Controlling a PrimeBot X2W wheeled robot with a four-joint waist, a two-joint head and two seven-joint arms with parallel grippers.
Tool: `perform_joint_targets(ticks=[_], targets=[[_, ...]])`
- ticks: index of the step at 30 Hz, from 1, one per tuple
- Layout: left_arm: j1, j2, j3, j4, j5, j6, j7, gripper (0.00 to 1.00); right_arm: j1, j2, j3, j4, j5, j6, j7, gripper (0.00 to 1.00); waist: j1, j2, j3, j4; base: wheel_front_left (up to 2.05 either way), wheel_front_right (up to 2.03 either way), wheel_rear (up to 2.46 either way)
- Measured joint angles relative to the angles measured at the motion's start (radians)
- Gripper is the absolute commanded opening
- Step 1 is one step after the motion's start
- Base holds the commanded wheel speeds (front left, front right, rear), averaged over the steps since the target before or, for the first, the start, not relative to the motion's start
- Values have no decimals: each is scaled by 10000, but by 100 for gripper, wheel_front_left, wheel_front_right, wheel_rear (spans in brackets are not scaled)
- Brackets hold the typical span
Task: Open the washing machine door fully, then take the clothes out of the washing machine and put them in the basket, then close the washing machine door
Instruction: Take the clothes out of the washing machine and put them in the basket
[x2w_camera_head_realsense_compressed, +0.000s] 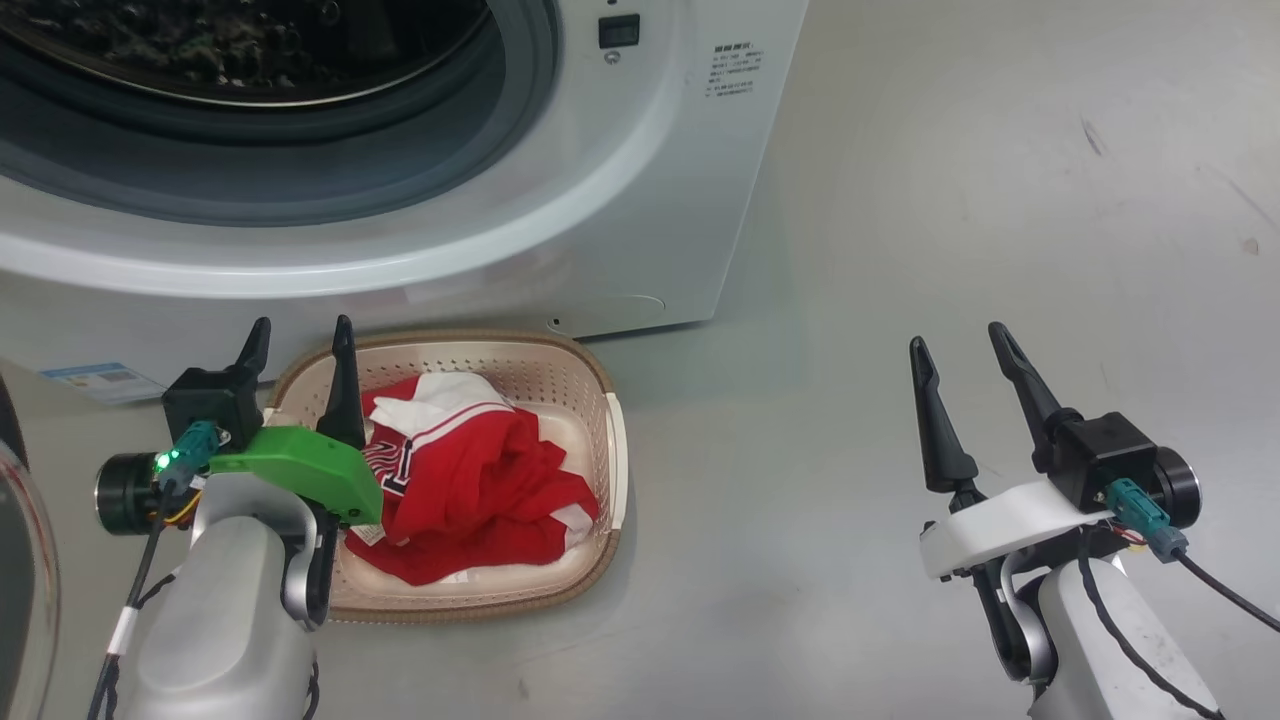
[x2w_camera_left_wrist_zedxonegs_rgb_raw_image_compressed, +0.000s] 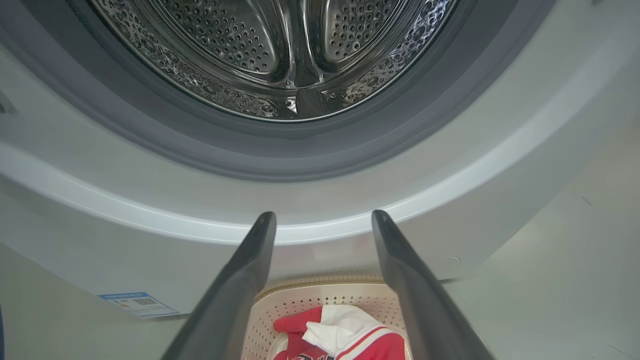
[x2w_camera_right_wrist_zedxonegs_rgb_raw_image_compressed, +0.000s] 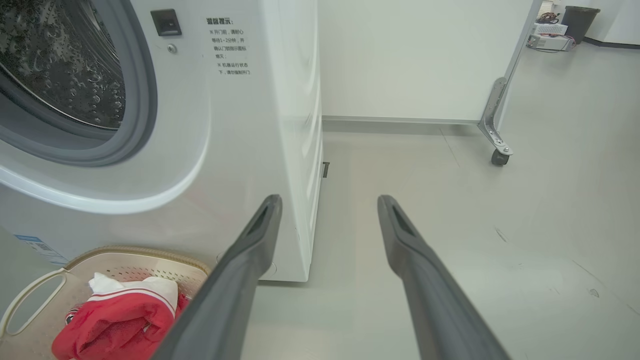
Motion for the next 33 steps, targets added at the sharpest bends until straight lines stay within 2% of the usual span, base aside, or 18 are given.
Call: perform_joint_targets(ticks=[9,24,33], targets=[[1239,40,186,-1847,395,234,0,100,555,-4,-23,107,-2,0,-25,100,0,0,-1131,385,0,0,0],[3689,102,253,-3417,560,525,0,100,1634,0,25,140,-2,-17,-25,100,0,0,-2718,639,0,0,0],[4693,207,228,-4159,635,535,0,100,2095,-2,155,50,-2,-94,-25,100,0,0,-3305,623,0,0,0]])
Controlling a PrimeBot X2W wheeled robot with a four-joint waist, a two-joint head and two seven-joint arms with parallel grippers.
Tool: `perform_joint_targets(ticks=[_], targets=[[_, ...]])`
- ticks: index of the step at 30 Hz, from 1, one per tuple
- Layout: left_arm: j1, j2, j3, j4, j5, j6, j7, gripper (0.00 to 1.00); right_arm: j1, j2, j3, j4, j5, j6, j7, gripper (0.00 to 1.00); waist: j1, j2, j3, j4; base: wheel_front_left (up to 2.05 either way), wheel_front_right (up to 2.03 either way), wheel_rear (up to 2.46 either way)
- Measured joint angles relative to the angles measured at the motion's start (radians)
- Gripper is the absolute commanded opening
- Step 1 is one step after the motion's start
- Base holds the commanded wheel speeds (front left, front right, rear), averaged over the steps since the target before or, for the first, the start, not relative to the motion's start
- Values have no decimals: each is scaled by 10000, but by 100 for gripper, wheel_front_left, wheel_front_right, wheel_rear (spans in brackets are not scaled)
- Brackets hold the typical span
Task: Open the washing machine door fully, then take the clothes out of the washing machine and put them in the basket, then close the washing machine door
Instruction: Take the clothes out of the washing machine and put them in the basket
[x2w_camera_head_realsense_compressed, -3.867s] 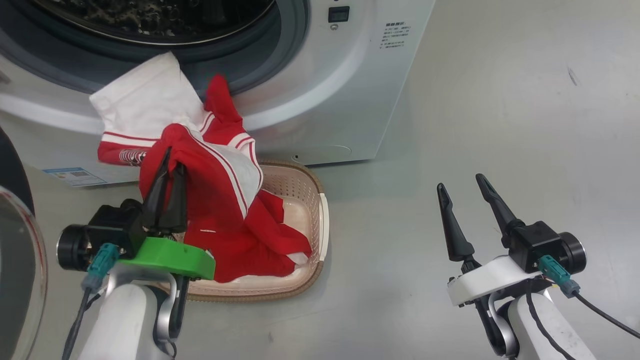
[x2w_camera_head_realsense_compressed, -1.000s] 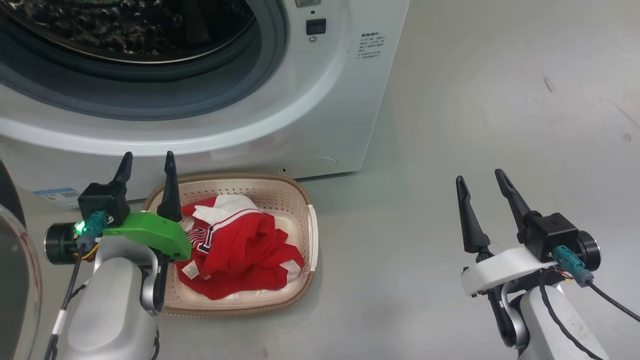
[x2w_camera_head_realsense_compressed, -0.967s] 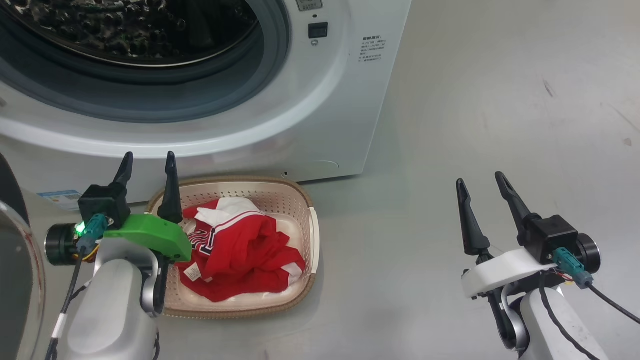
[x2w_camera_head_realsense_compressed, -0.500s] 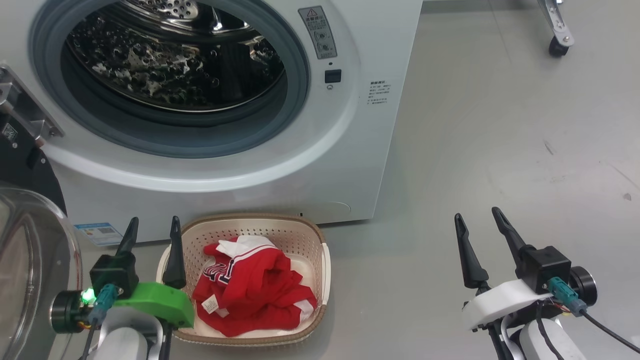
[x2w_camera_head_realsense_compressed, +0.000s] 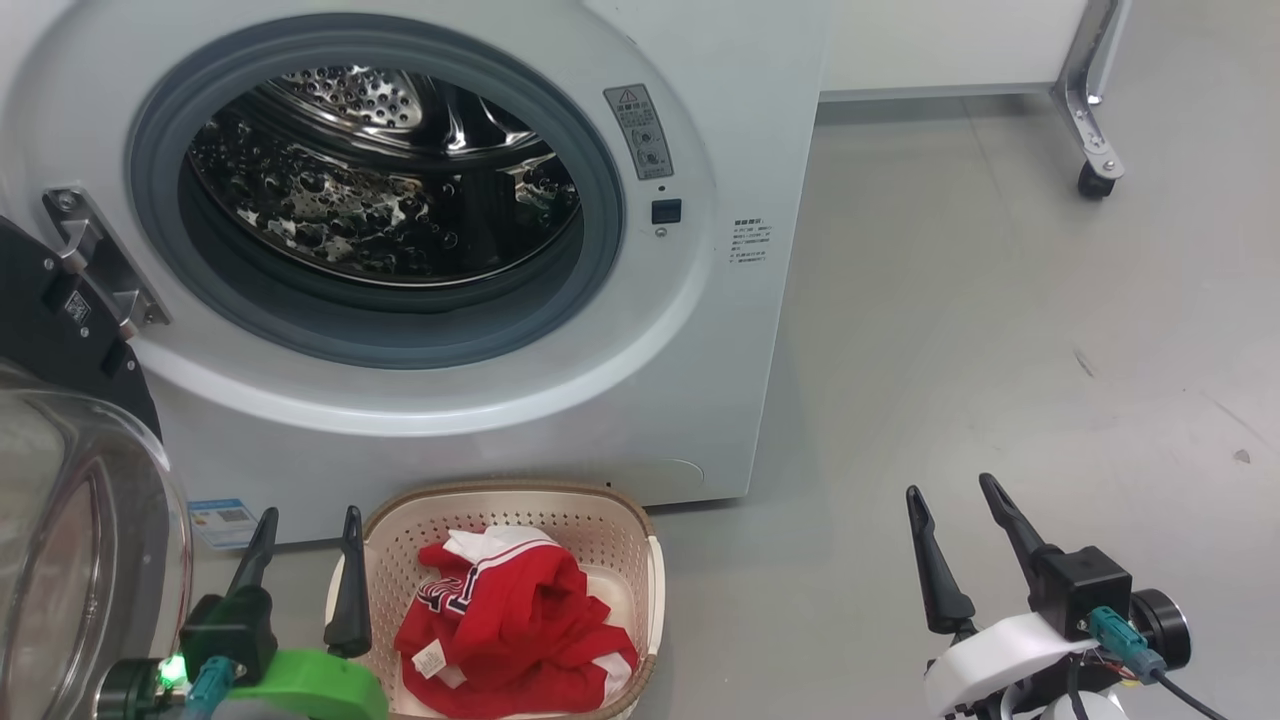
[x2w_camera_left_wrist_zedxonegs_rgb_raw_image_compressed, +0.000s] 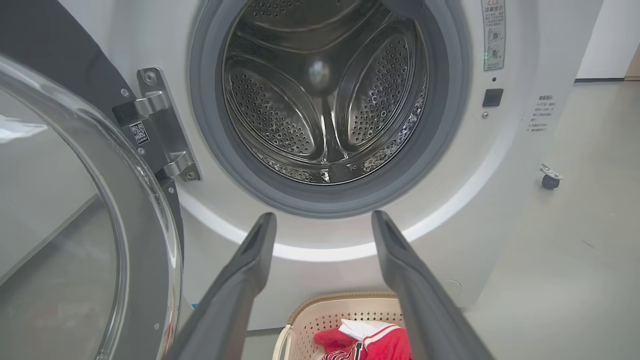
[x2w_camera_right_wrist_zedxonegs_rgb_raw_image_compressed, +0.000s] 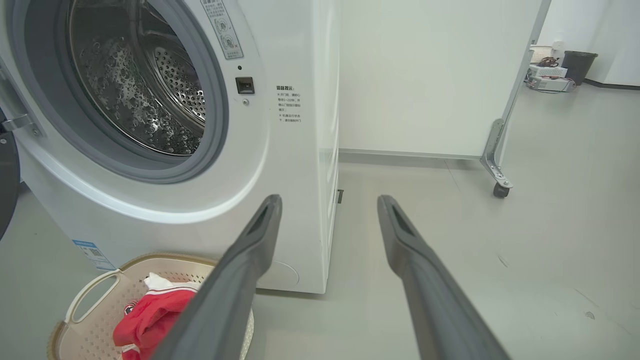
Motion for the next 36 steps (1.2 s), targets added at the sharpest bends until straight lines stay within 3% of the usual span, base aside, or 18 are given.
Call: perform_joint_targets(ticks=[36], targets=[[1374,205,-182,-2048,163,259,1005,100,504,-171,-184,-696,-2,-257,109,100,0,0,-139,-132,0,0,0]])
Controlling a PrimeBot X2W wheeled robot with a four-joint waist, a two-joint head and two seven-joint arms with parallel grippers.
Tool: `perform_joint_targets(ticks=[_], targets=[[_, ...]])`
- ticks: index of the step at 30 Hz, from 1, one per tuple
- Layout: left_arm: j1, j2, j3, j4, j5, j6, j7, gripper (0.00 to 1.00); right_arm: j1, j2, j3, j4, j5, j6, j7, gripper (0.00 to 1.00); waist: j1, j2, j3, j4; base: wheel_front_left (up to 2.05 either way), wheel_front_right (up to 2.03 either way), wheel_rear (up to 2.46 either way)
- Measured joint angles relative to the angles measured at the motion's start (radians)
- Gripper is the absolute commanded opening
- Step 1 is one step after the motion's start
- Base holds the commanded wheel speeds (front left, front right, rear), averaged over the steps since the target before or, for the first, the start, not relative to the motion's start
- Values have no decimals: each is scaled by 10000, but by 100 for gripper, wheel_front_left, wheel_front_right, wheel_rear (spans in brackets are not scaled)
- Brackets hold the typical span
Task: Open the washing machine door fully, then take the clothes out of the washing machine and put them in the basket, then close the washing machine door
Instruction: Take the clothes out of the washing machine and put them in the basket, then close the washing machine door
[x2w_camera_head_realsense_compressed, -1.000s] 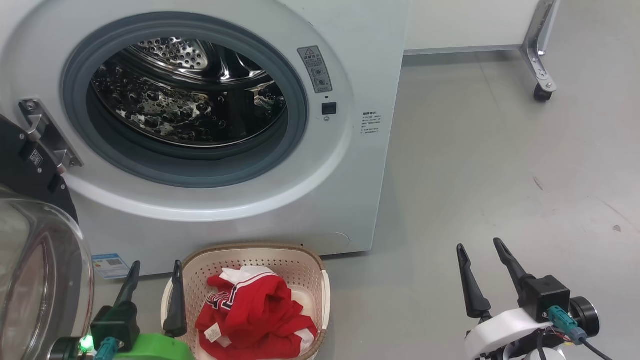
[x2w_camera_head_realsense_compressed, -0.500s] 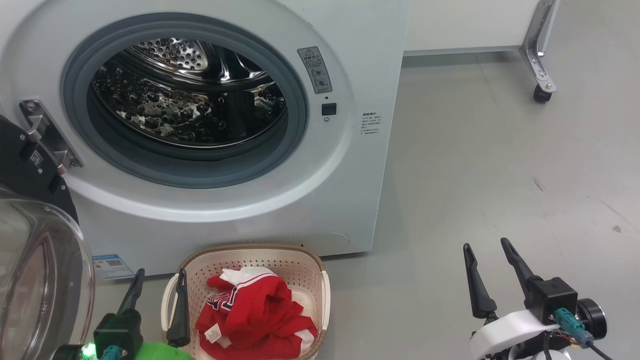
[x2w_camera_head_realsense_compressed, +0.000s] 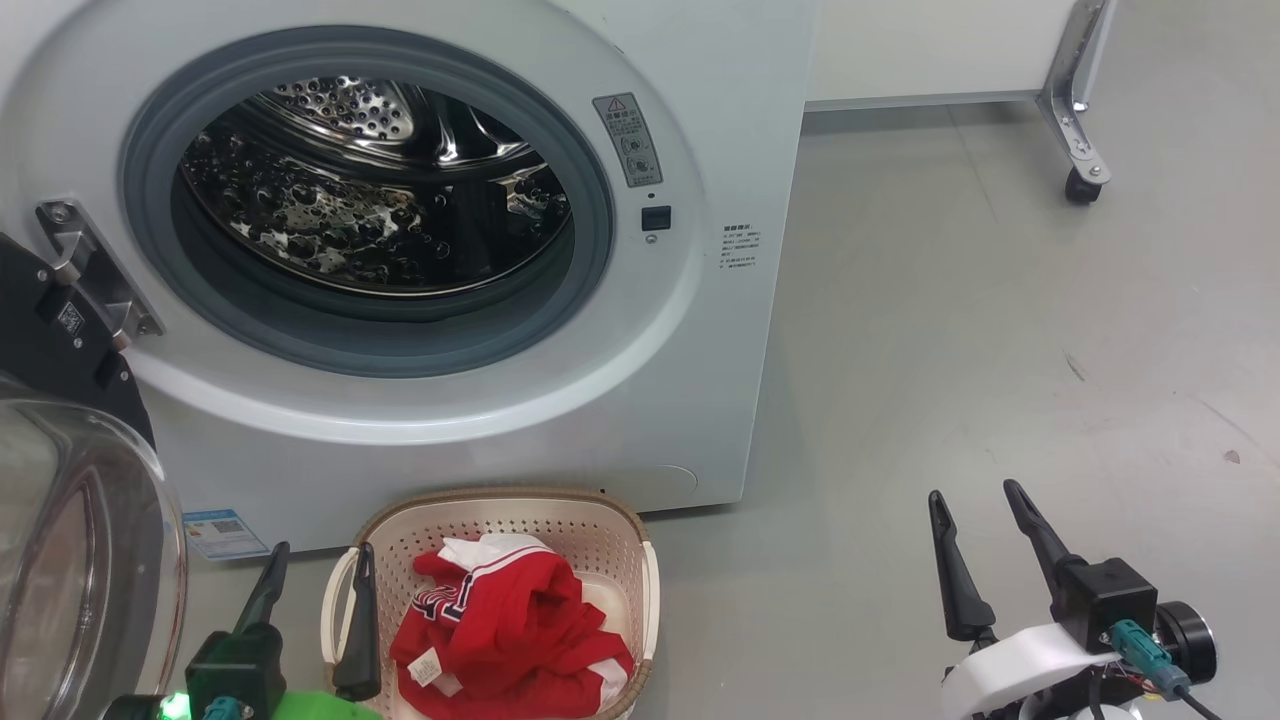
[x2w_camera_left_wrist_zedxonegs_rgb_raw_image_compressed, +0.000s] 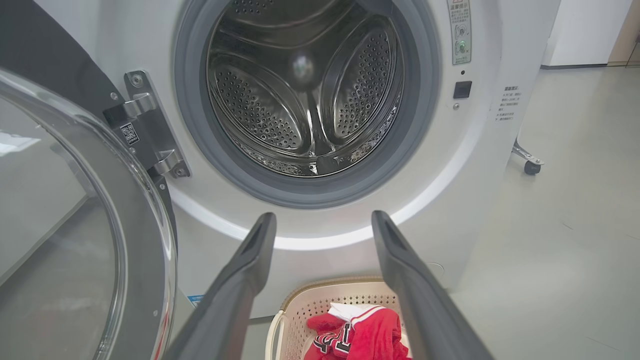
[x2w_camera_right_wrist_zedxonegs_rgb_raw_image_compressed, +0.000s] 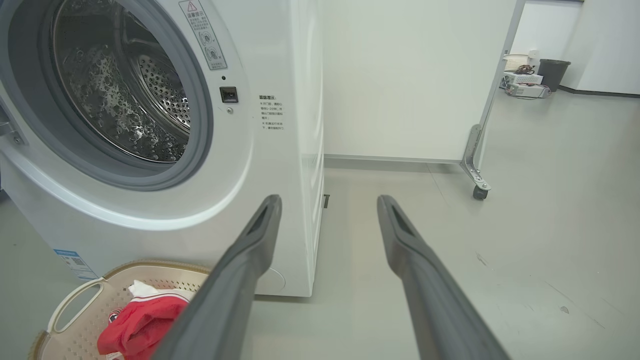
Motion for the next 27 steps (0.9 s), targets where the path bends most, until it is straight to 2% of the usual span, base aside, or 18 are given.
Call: perform_joint_targets(ticks=[14,27], targets=[[174,98,-52,-399,59,44,328,100,19,-38,-23,-142,0,-15,84,100,0,0,-19,-24,-7,7,0],[244,123,-69,-683,272,96,508,100,47,-42,-19,-211,0,-92,159,100,0,0,-37,-7,-53,53,0]])
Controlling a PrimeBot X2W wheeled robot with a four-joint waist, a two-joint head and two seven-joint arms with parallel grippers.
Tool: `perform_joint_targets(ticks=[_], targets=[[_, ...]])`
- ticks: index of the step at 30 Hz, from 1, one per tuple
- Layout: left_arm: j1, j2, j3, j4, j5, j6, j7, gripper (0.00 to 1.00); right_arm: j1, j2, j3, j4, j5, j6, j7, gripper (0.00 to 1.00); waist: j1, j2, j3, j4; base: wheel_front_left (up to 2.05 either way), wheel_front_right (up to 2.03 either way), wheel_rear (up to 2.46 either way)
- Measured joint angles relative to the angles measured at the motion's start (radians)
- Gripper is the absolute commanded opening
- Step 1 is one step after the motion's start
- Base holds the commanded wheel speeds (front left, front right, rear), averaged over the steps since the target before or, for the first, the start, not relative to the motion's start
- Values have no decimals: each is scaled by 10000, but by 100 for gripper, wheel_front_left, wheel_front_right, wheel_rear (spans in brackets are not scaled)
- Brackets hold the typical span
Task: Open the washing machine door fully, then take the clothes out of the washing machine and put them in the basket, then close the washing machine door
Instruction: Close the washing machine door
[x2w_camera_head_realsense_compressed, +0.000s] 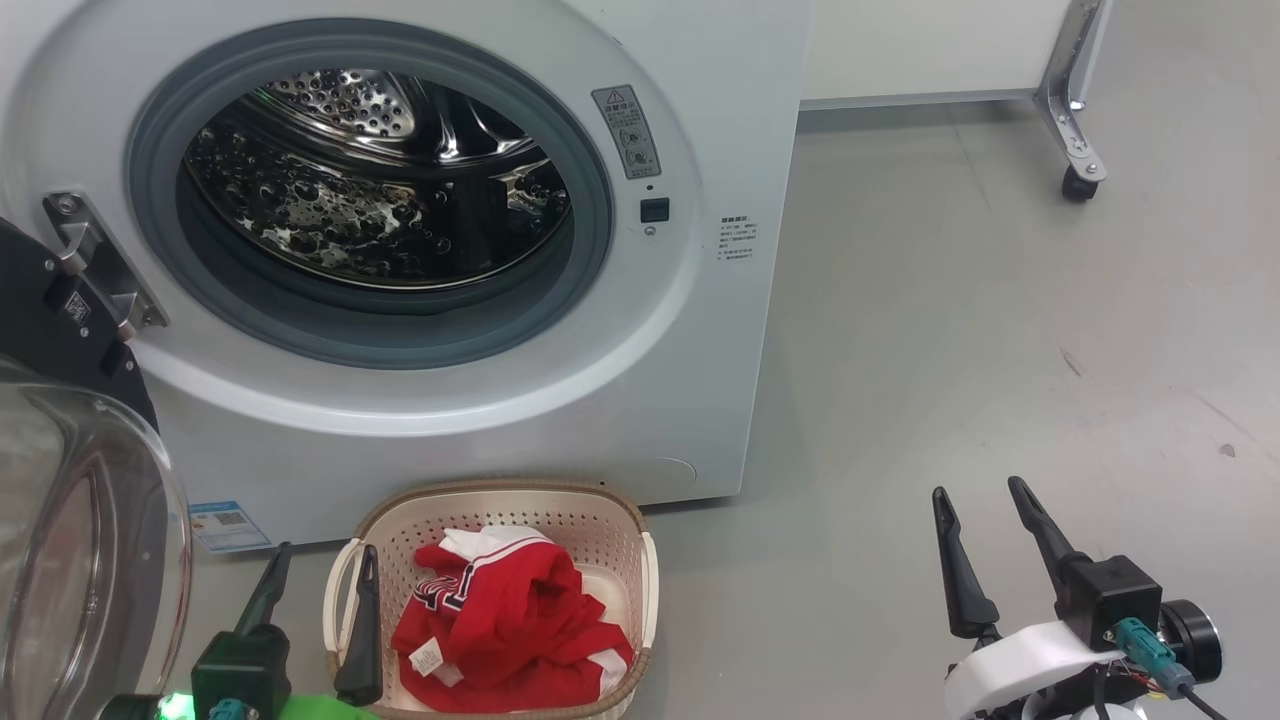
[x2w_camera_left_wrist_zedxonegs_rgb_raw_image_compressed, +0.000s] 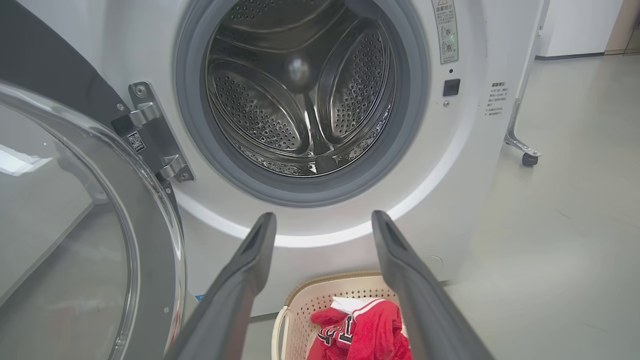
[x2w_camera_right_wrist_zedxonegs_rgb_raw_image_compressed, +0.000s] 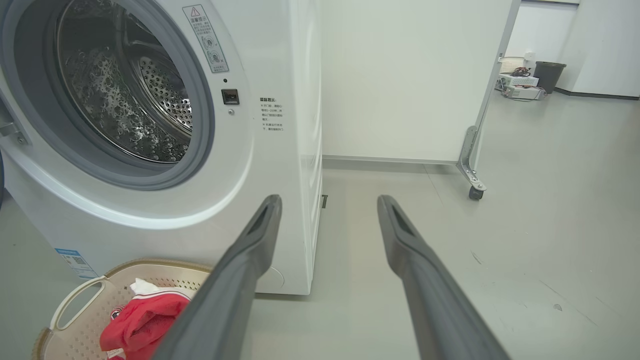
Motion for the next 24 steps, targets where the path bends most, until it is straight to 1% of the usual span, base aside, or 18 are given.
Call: perform_joint_targets(ticks=[14,24], targets=[[135,8,-105,-303,0,-17,159,100,25,-6,23,-25,0,-2,88,100,0,0,-21,-51,-95,95,0],[144,35,-65,-428,0,-13,161,100,46,-4,19,-67,2,-8,90,100,0,0,-5,-55,-61,61,0]])
